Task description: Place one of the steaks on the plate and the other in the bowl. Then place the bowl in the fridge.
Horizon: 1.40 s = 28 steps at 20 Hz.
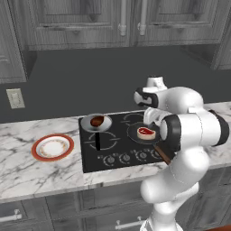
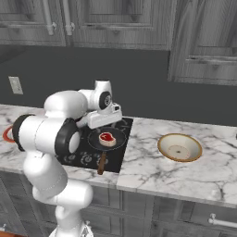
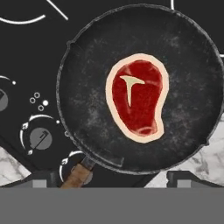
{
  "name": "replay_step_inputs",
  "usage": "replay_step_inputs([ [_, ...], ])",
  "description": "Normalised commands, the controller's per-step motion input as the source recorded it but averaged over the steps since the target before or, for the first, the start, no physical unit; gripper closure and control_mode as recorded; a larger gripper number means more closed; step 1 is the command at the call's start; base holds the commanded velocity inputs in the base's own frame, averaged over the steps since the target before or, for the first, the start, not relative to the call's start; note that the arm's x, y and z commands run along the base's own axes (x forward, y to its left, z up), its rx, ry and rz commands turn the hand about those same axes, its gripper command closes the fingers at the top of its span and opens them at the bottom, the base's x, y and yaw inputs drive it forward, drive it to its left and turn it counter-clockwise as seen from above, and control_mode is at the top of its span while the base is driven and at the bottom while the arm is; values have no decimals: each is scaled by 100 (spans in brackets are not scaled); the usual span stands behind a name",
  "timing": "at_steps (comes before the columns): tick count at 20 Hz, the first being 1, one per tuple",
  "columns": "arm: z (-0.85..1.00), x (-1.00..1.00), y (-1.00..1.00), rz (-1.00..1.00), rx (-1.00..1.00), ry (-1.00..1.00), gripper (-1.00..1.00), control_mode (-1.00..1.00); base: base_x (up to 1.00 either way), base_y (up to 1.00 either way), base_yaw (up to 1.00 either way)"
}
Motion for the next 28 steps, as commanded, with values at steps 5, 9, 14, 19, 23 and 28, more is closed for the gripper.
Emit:
replay_step_inputs([
  [5,-45,28,-1,4,0,0,-100,-100,0,0,0],
  [9,-37,40,-10,4,0,0,-100,-100,0,0,0],
  [14,-28,26,-7,4,0,0,-100,-100,0,0,0],
  [19,-12,0,0,5,0,0,-100,-100,0,0,0],
  [23,-11,0,0,4,0,0,-100,-100,0,0,0],
  [28,-10,-12,0,1,0,0,-100,-100,0,0,0],
])
